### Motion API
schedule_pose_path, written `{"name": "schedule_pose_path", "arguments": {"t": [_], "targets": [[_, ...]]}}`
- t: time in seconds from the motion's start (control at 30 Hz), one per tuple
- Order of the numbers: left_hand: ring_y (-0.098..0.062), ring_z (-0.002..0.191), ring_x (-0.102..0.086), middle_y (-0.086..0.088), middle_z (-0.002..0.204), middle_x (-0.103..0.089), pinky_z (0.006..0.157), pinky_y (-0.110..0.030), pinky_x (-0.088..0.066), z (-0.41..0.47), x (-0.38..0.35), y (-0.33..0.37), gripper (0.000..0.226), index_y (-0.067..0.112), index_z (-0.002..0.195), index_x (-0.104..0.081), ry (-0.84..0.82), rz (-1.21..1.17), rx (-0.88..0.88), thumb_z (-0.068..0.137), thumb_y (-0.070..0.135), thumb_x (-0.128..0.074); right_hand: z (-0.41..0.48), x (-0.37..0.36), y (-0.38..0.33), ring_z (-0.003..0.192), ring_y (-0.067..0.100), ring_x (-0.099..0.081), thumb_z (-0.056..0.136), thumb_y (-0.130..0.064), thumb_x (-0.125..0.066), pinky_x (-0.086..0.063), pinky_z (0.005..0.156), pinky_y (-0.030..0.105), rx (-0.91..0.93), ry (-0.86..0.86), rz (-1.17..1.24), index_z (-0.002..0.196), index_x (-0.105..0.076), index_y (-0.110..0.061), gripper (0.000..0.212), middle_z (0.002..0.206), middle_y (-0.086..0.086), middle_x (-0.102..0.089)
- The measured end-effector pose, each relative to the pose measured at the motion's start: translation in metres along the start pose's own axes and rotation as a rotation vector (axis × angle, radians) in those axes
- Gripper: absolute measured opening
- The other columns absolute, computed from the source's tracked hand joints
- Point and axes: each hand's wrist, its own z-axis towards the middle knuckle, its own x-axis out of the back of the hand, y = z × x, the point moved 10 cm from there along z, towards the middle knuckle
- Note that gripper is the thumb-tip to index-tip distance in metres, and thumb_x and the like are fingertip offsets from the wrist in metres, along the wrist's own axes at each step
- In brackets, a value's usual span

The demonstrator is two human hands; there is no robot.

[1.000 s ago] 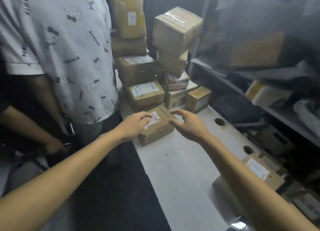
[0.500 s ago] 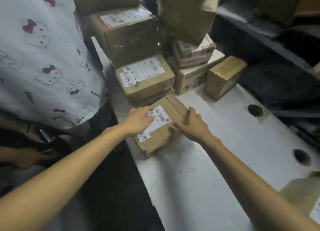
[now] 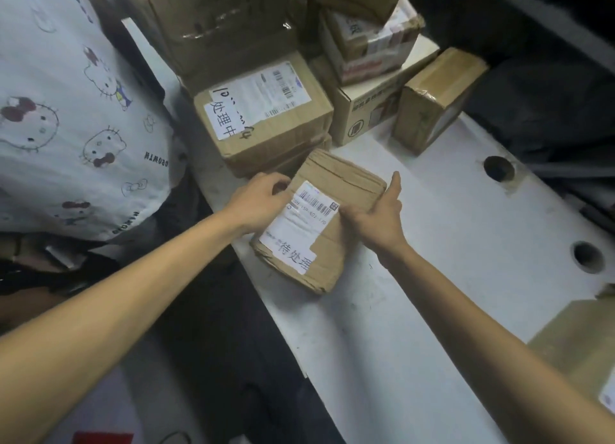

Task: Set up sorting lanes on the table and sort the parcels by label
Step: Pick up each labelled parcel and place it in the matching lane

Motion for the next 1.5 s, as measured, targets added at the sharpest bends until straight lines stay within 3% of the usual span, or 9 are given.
{"name": "schedule_pose_path", "arguments": {"t": [0.13,0.27,0.4,0.57,0.9,1.03,1.13,1.37,1.5], "targets": [[0.000,0.079,-0.060,0.012,0.099,-0.060,0.059,-0.011,-0.051,-0.012,-0.043,-0.007,0.056,0.015,0.145,-0.036,-0.172,-0.400,0.091,0.095,0.013,-0.060,-0.003,0.007,0.021,0.128,0.022,-0.055,0.090,-0.040,-0.064,-0.044,0.107,0.037,-0.068,-0.009,-0.008,0.155,-0.023,-0.016,0.081,0.136,-0.002,-0.056],[-0.012,0.111,-0.060,0.012,0.120,-0.056,0.095,-0.032,-0.051,-0.011,-0.072,-0.011,0.088,0.020,0.152,-0.012,-0.180,-0.571,0.096,0.087,0.017,-0.072,-0.004,0.000,0.036,0.110,0.014,-0.066,0.080,-0.059,-0.062,-0.052,0.099,0.040,-0.082,-0.088,0.032,0.134,-0.053,-0.023,0.065,0.123,-0.009,-0.067],[-0.016,0.114,-0.061,0.000,0.129,-0.060,0.098,-0.036,-0.051,-0.008,-0.075,0.001,0.071,0.018,0.145,-0.026,-0.142,-0.623,0.084,0.089,0.013,-0.069,0.001,0.004,0.023,0.104,0.012,-0.070,0.082,-0.047,-0.066,-0.056,0.097,0.039,-0.009,-0.109,0.072,0.128,-0.062,-0.020,0.053,0.116,-0.007,-0.073],[-0.008,0.100,-0.065,0.005,0.113,-0.066,0.081,-0.019,-0.055,-0.010,-0.061,0.042,0.035,0.020,0.123,-0.047,-0.143,-0.630,-0.007,0.093,0.012,-0.064,0.010,0.036,-0.003,0.107,0.012,-0.070,0.069,-0.062,-0.069,-0.055,0.098,0.042,0.064,-0.052,0.081,0.132,-0.057,-0.018,0.078,0.119,-0.008,-0.072],[-0.011,0.103,-0.066,0.004,0.115,-0.067,0.092,-0.035,-0.054,-0.048,-0.026,0.148,0.065,0.014,0.133,-0.043,-0.118,-0.641,-0.177,0.080,0.024,-0.080,-0.075,0.145,-0.071,0.129,0.022,-0.050,0.074,-0.065,-0.064,-0.047,0.107,0.044,0.204,0.284,0.023,0.131,-0.054,-0.027,0.069,0.128,0.001,-0.061],[-0.014,0.091,-0.067,0.004,0.103,-0.068,0.079,-0.035,-0.055,-0.084,-0.049,0.174,0.042,0.018,0.119,-0.048,-0.183,-0.671,-0.203,0.086,0.015,-0.074,-0.159,0.172,-0.077,0.135,0.034,-0.036,0.085,-0.038,-0.069,-0.035,0.109,0.042,0.173,0.461,-0.230,0.154,-0.020,-0.017,0.087,0.144,0.015,-0.041],[-0.016,0.088,-0.070,-0.003,0.107,-0.071,0.071,-0.033,-0.057,-0.112,-0.072,0.192,0.035,0.013,0.118,-0.056,-0.260,-0.667,-0.223,0.087,0.012,-0.072,-0.214,0.174,-0.072,0.136,0.039,-0.031,0.076,-0.050,-0.076,-0.033,0.109,0.046,0.106,0.469,-0.472,0.159,0.008,-0.025,0.121,0.151,0.022,-0.027],[-0.005,0.065,-0.065,-0.001,0.087,-0.068,0.051,-0.016,-0.053,-0.172,-0.129,0.262,0.015,0.015,0.088,-0.059,-0.415,-0.612,-0.293,0.089,0.002,-0.067,-0.284,0.224,-0.038,0.145,0.046,-0.010,0.068,-0.084,-0.062,-0.025,0.113,0.060,-0.120,0.553,-0.687,0.158,-0.010,-0.036,0.115,0.162,0.023,0.022],[-0.013,0.076,-0.069,-0.010,0.102,-0.072,0.060,-0.020,-0.056,-0.187,-0.181,0.300,0.023,0.003,0.111,-0.064,-0.544,-0.519,-0.313,0.087,0.004,-0.068,-0.299,0.260,-0.006,0.143,0.048,-0.011,0.067,-0.088,-0.057,-0.021,0.114,0.063,-0.239,0.596,-0.662,0.159,-0.004,-0.035,0.118,0.159,0.022,0.030]]}}
